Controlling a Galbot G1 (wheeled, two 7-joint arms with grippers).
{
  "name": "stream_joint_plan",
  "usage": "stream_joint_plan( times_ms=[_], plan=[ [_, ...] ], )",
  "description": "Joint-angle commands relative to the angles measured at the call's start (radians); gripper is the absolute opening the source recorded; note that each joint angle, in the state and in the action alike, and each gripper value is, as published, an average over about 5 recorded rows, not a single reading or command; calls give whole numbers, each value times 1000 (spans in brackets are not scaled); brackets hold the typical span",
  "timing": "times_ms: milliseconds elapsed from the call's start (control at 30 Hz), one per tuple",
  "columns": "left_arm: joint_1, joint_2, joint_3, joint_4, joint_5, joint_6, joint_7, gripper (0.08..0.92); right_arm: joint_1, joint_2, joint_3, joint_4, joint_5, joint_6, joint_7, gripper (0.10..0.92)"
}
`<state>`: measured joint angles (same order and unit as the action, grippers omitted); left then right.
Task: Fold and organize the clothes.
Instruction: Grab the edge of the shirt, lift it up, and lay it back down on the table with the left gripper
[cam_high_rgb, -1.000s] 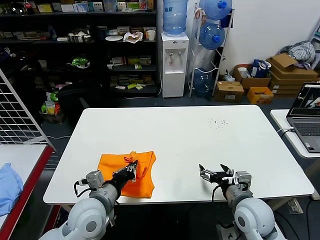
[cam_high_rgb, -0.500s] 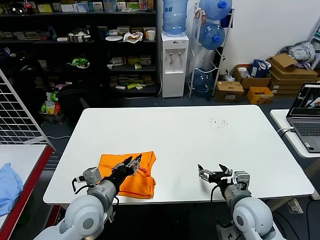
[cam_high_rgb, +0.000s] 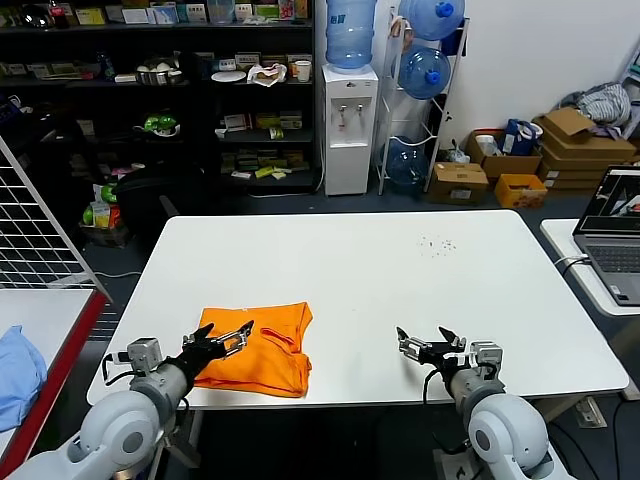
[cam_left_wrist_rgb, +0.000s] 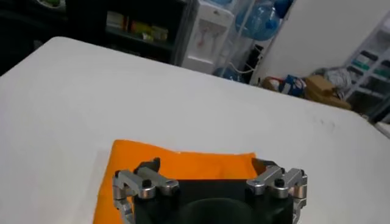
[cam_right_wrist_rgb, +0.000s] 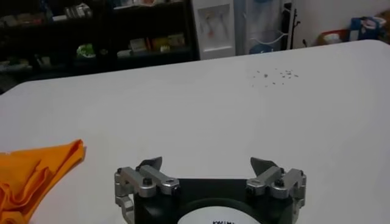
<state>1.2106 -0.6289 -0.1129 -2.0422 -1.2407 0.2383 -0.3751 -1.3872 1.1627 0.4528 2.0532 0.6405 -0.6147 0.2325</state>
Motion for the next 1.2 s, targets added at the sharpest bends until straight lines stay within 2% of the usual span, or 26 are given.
stream_joint_plan(
  times_ms=[33,500,900,1000,1200],
  plan=[
    [-5,136,-12,217,4,15,327,919,-5,-2,5,2,2,5,-5,921],
    [-35,109,-3,314,15,20,349,921,2,1,1,-5,3,4,-3,921],
    [-32,79,20,275,30,21,330,921,2,1,2,-9,2,5,-3,921],
    [-34,69,25,280,45,21,325,886,1,1,3,-8,2,6,-3,921],
    [-36,52,27,284,54,21,312,718,-1,4,2,-8,1,6,-3,921]
  ],
)
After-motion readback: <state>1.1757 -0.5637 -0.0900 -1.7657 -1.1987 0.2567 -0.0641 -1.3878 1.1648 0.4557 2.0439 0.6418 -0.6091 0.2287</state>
